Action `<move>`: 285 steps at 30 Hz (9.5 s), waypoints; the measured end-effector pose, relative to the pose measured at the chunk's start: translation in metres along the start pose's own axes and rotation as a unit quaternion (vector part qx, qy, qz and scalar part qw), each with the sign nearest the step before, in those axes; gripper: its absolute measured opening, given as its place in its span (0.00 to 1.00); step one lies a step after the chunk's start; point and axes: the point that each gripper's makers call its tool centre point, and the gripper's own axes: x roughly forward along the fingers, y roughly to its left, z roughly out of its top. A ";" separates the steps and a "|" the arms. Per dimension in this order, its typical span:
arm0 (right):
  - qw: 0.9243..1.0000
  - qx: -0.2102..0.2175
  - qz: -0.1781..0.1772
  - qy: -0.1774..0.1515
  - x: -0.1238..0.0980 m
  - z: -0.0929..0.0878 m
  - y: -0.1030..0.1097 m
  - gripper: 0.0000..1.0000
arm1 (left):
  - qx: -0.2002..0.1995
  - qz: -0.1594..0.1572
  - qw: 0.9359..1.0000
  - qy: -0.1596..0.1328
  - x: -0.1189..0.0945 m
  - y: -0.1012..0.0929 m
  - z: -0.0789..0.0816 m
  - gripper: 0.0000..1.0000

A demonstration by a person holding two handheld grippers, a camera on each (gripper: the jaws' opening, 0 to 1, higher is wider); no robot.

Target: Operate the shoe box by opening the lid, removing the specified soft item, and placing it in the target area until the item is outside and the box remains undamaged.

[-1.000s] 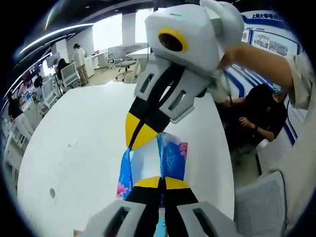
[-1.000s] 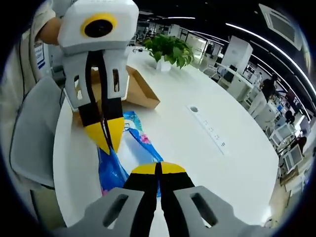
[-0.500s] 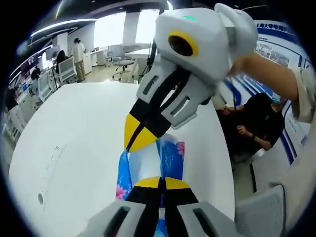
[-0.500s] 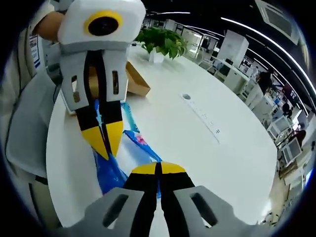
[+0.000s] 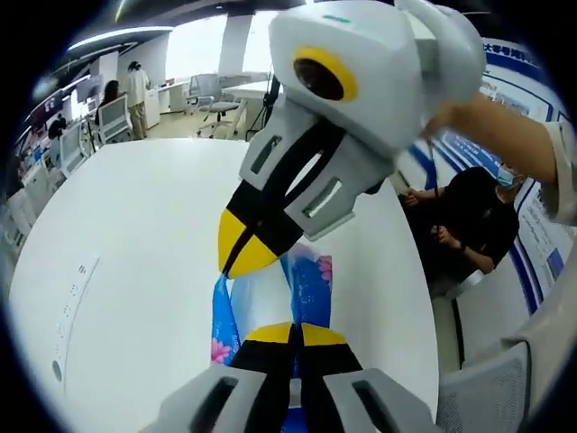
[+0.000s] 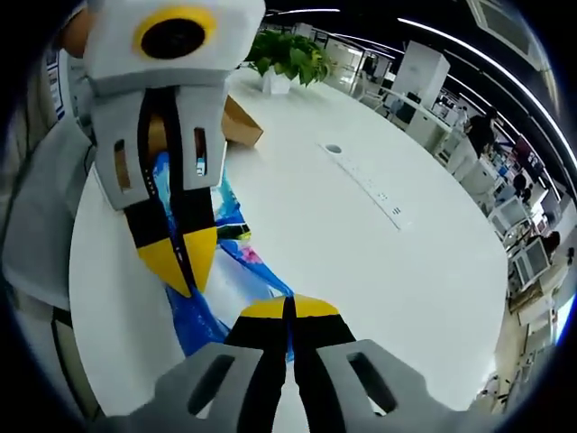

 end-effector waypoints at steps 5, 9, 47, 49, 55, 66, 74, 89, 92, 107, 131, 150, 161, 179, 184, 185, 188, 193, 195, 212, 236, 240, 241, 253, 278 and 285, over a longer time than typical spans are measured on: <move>1.000 0.001 0.003 0.009 0.010 -0.010 0.000 0.00 | 0.003 -0.004 1.000 0.003 0.012 0.001 -0.007 0.00; 1.000 0.012 0.004 0.006 0.013 -0.012 0.000 0.00 | 0.001 -0.007 1.000 0.010 0.018 0.001 -0.013 0.00; 1.000 0.021 -0.006 0.011 -0.008 0.000 0.014 0.09 | 0.040 0.024 0.999 0.011 -0.009 -0.005 -0.011 0.21; 1.000 0.024 -0.005 0.010 -0.011 0.003 0.015 0.11 | 0.040 0.028 0.999 0.007 -0.015 -0.005 -0.010 0.23; 1.000 0.019 -0.008 0.013 -0.023 0.012 0.022 0.16 | 0.043 0.041 0.998 -0.001 -0.034 -0.006 -0.012 0.28; 1.000 0.018 -0.008 0.009 -0.041 0.037 0.044 0.27 | 0.021 0.073 0.997 -0.035 -0.082 -0.009 -0.023 0.34; 1.000 0.009 0.000 0.001 -0.048 0.060 0.067 0.36 | 0.005 0.095 0.994 -0.050 -0.122 -0.015 -0.045 0.43; 0.998 -0.016 0.056 -0.029 -0.040 0.112 0.120 0.47 | -0.042 0.146 0.985 -0.083 -0.207 -0.019 -0.094 0.60; 0.997 -0.028 0.069 -0.032 -0.035 0.122 0.130 0.46 | -0.052 0.159 0.981 -0.095 -0.220 -0.020 -0.101 0.62; 0.984 -0.075 0.146 -0.065 -0.002 0.177 0.183 0.53 | -0.098 0.213 0.961 -0.145 -0.288 -0.041 -0.159 0.73; 0.955 -0.170 0.240 -0.044 0.061 0.213 0.250 0.53 | -0.168 0.285 0.929 -0.167 -0.352 -0.079 -0.253 0.94; 0.936 -0.183 0.300 0.013 0.106 0.199 0.276 0.51 | -0.215 0.331 0.899 -0.192 -0.365 -0.114 -0.287 1.00; 0.928 -0.175 0.329 0.032 0.122 0.196 0.291 0.52 | -0.242 0.340 0.885 -0.205 -0.365 -0.117 -0.296 1.00; 0.932 -0.185 0.309 0.029 0.122 0.198 0.275 0.50 | -0.257 0.333 0.887 -0.192 -0.357 -0.122 -0.308 1.00; 0.932 -0.181 0.313 0.022 0.118 0.200 0.278 0.46 | -0.255 0.336 0.886 -0.191 -0.357 -0.123 -0.308 0.99; 0.932 -0.178 0.316 0.020 0.117 0.201 0.280 0.45 | -0.254 0.338 0.886 -0.192 -0.357 -0.123 -0.308 0.99; 0.931 -0.175 0.319 0.018 0.117 0.202 0.285 0.44 | -0.251 0.340 0.886 -0.190 -0.357 -0.124 -0.308 0.99; 0.931 -0.170 0.323 0.015 0.119 0.205 0.295 0.41 | -0.242 0.345 0.886 -0.192 -0.358 -0.127 -0.306 0.99; 0.931 -0.169 0.323 0.015 0.120 0.204 0.299 0.40 | -0.237 0.347 0.887 -0.193 -0.359 -0.128 -0.305 1.00; 0.937 -0.168 0.305 0.011 0.125 0.195 0.312 0.17 | -0.228 0.352 0.884 -0.205 -0.361 -0.135 -0.303 0.99; 0.943 -0.187 0.272 -0.042 0.097 0.227 0.304 0.15 | -0.222 0.342 0.890 -0.204 -0.349 -0.142 -0.297 0.98; 0.945 -0.186 0.264 -0.055 0.089 0.236 0.300 0.15 | -0.221 0.341 0.890 -0.206 -0.348 -0.143 -0.295 0.99; 0.945 -0.185 0.262 -0.058 0.087 0.238 0.300 0.15 | -0.220 0.340 0.891 -0.206 -0.347 -0.143 -0.295 0.99; 0.947 -0.190 0.246 -0.083 0.059 0.257 0.288 0.15 | -0.213 0.333 0.896 -0.203 -0.342 -0.141 -0.288 0.98; 0.956 -0.185 0.202 -0.107 -0.001 0.245 0.215 0.15 | -0.194 0.309 0.908 -0.204 -0.328 -0.127 -0.269 0.99; 0.961 -0.182 0.184 -0.099 -0.011 0.233 0.192 0.15 | -0.194 0.303 0.911 -0.202 -0.323 -0.126 -0.268 0.99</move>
